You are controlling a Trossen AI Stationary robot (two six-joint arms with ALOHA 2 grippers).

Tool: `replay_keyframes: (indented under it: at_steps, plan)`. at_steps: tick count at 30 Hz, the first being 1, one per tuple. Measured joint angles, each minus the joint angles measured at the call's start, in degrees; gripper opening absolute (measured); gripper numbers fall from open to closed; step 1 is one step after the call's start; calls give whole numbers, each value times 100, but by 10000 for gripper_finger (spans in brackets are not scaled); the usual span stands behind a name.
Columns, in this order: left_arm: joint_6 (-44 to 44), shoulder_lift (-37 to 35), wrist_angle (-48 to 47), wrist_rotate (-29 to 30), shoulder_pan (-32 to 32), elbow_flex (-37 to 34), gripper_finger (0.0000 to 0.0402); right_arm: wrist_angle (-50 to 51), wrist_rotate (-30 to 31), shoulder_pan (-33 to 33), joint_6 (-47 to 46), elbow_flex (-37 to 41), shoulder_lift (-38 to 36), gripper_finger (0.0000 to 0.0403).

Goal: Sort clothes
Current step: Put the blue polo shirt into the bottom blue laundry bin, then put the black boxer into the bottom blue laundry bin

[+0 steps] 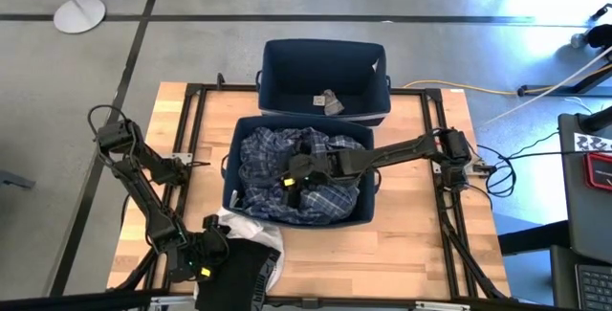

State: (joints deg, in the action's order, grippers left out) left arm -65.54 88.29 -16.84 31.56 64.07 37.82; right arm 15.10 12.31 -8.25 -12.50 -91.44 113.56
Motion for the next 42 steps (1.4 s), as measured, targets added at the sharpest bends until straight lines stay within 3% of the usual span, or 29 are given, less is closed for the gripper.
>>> replay_keyframes:
  at_steps: [4, 10, 16, 20, 33, 42]
  plan:
    - [0, 0, -2, 1, 0, -2, 166, 279, 27, -268, 242, -598, -188, 156]
    - [-2, 4, -18, 18, 0, -2, 166, 1265, 564, -678, 510, -1800, -239, 156]
    - [-204, 4, -360, 144, -7, 1, 166, 1635, 901, -1129, 545, -2428, -254, 156]
    - [-457, -2, -662, 211, -9, 0, 166, 1562, 914, -1407, 543, -2488, -258, 156]
    - [-1, -70, -389, 171, -4, -13, 166, 1481, 768, -2290, 547, -2463, 250, 156]
    - [332, -763, -420, 58, -2, -22, 166, 1463, 762, -2434, 544, -2469, 767, 156]
